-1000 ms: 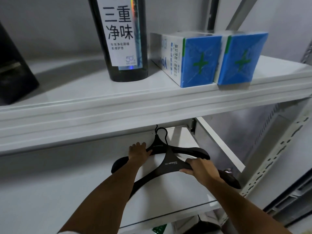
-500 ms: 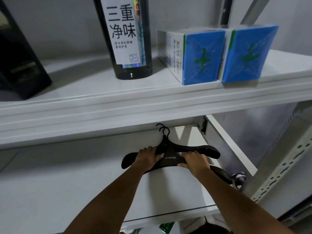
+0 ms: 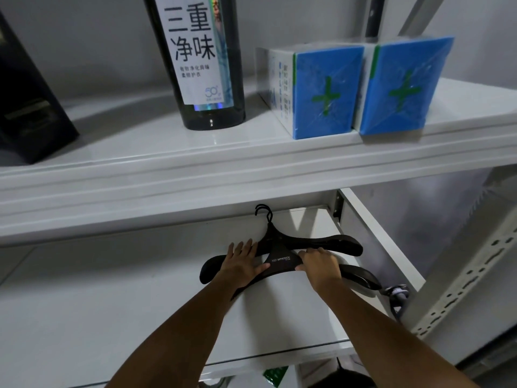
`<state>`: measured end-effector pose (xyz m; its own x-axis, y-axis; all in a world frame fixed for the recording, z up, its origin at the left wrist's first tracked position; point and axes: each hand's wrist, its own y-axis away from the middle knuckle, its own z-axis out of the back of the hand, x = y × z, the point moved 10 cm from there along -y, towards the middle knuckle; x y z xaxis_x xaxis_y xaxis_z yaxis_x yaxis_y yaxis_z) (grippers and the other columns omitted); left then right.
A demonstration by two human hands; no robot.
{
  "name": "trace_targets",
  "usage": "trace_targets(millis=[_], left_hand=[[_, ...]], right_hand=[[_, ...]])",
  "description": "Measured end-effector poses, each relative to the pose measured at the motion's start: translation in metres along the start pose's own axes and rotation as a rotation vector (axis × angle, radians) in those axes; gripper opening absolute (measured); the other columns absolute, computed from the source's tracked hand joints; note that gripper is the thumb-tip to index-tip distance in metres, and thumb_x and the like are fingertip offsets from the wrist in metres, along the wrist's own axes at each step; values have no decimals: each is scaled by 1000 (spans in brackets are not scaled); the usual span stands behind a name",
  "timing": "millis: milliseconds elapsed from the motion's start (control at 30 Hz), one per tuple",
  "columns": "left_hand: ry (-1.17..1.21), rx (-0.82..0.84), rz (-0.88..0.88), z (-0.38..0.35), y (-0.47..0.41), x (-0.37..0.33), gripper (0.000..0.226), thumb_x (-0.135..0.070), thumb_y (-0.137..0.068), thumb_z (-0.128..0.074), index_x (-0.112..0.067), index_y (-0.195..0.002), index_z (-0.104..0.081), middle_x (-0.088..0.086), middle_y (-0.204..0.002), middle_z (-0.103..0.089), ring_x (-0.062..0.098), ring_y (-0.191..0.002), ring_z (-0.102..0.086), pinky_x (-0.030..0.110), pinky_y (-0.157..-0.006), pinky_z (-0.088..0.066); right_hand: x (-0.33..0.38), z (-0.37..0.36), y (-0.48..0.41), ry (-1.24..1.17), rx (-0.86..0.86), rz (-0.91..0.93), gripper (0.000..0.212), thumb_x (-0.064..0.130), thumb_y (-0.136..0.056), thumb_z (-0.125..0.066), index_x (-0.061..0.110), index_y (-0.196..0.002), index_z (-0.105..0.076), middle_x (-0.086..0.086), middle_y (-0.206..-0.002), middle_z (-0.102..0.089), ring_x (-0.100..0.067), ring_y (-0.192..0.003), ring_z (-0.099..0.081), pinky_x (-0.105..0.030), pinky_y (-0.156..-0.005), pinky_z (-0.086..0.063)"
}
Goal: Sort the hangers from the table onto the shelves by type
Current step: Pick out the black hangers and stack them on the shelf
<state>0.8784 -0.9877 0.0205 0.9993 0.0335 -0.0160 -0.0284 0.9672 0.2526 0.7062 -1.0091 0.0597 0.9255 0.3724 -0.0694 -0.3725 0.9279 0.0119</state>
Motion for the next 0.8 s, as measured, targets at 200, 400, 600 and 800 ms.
trace_targets(millis=[200, 400, 600, 800], left_hand=[[-37, -1, -30, 5, 0, -1, 73, -59, -96, -20, -17, -152, 3, 3, -160, 8, 21, -148, 7, 42, -119, 10], [0, -118, -91, 32, 4, -7, 71, -55, -98, -23, -17, -152, 2, 0, -161, 0, 19, -148, -1, 38, -118, 7], [20, -376, -192, 95, 20, -19, 61, -50, -97, -36, -20, -148, -24, 0, -152, -31, 18, -140, -28, 35, -117, -10], [87, -430, -349, 141, 50, -39, 55, -37, -96, -42, -18, -146, -29, 2, -151, -34, 18, -138, -30, 33, -117, -11]], right_hand=[[3, -1, -2, -30, 73, -8, 51, 51, -93, -51, 16, -130, -51, -5, -126, -58, -25, -120, -51, -35, -95, -41], [7, 29, 6, -9, -50, -8, 54, 50, -97, -40, 15, -139, -39, -11, -132, -53, -28, -124, -47, -39, -102, -34], [9, 81, 24, -30, -172, -93, 50, 42, -99, -38, 13, -140, -39, -10, -131, -53, -28, -122, -48, -37, -103, -32], [15, 129, 67, -7, -240, -182, 42, 28, -99, -36, 15, -139, -41, -7, -132, -54, -26, -121, -49, -35, -107, -27]])
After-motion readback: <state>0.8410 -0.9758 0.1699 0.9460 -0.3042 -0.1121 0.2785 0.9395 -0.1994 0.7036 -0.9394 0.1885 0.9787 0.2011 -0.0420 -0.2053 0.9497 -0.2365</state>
